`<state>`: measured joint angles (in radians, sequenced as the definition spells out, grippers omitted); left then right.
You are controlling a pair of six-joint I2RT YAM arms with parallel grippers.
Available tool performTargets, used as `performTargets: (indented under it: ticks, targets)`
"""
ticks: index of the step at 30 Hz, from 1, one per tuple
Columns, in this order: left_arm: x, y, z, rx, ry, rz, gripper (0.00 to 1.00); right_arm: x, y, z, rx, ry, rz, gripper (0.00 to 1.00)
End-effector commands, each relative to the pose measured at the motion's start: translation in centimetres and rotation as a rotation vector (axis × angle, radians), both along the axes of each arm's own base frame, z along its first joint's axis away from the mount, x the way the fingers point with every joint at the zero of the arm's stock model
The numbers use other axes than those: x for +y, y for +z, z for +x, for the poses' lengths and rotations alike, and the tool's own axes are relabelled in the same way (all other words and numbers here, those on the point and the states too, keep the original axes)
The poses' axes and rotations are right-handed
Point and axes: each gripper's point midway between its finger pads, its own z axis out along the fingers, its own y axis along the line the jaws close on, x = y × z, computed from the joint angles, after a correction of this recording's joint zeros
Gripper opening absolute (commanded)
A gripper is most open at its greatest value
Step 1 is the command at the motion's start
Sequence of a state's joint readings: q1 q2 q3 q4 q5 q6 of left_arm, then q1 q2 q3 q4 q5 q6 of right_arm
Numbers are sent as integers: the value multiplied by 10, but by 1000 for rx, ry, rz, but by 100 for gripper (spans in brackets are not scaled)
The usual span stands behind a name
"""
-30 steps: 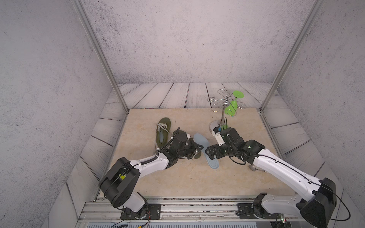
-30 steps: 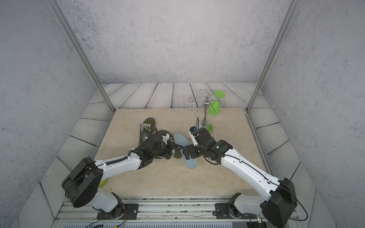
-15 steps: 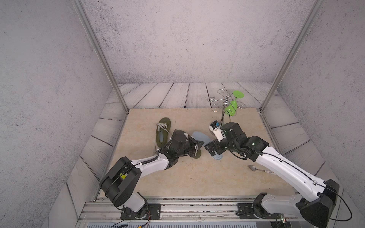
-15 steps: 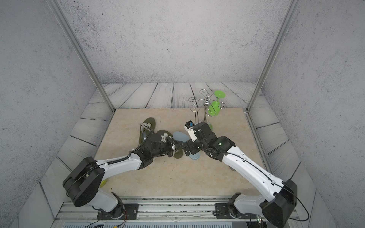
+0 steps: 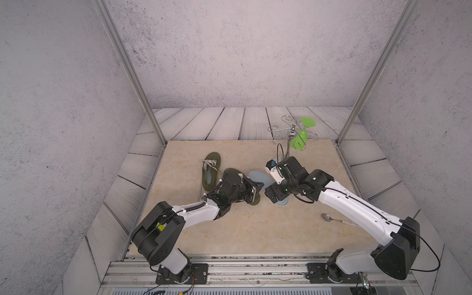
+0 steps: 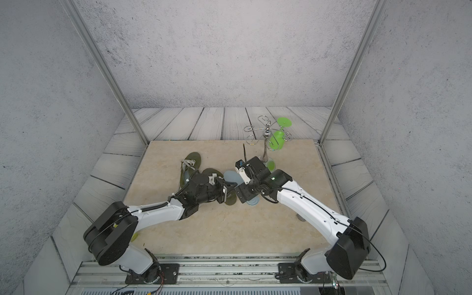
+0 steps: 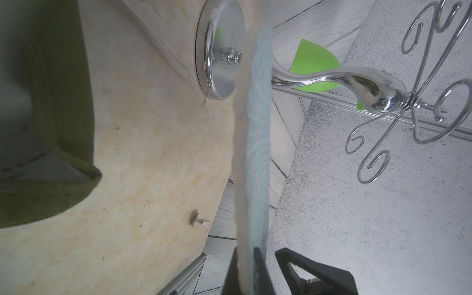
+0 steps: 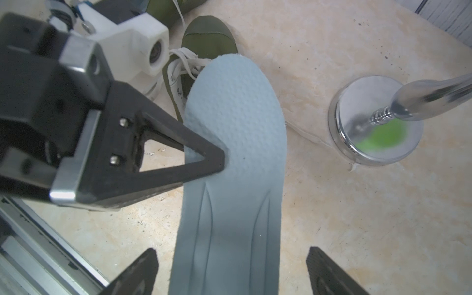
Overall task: Insert the insole into the shoe
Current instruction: Pick up the insole from the center of the board.
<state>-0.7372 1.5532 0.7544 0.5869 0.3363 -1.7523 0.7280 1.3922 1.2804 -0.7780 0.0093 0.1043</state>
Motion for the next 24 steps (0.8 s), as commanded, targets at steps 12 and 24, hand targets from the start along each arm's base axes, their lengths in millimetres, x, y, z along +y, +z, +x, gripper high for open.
performTargets:
  ticks: [12, 24]
  targets:
    - [-2, 2, 0, 9, 7, -41, 0, -2, -35, -12, 118, -7, -54, 83]
    - [-5, -1, -1, 11, -9, -36, 0, -2, -32, -12, 128, -11, -56, 52]
